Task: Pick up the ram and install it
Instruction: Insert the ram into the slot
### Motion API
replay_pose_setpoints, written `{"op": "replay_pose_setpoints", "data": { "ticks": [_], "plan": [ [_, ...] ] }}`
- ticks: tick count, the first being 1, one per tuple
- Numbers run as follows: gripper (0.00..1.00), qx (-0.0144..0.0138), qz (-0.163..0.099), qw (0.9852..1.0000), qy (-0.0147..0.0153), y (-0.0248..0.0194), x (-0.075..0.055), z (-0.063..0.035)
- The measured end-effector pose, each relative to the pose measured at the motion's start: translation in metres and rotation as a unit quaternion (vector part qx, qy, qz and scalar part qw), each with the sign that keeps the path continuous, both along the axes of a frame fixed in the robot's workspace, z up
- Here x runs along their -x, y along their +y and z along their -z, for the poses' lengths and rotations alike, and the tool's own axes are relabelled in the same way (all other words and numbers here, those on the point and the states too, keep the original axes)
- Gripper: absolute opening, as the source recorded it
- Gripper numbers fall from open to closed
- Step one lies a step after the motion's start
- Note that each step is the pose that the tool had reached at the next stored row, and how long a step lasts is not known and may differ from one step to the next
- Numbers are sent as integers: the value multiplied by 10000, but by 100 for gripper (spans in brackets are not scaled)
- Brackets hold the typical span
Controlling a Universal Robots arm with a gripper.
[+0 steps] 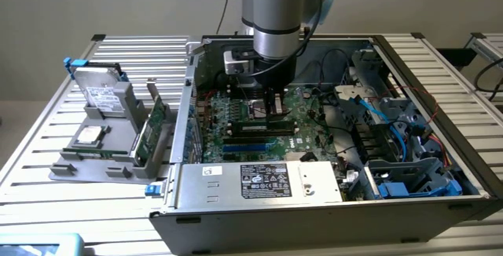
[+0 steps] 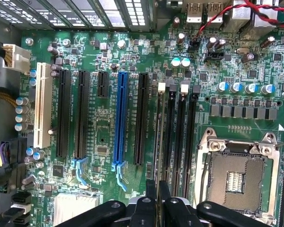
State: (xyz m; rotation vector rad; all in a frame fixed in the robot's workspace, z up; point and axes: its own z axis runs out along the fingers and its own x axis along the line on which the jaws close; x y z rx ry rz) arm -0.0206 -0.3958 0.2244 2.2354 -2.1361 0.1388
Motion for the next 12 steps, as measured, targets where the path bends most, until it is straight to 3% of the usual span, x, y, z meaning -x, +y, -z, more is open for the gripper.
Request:
{"op": "replay_pose_setpoints", "data": {
  "ticks": [12],
  "plan": [
    [14,-2,-1,10000,-25,1,12,26]
  ]
}}
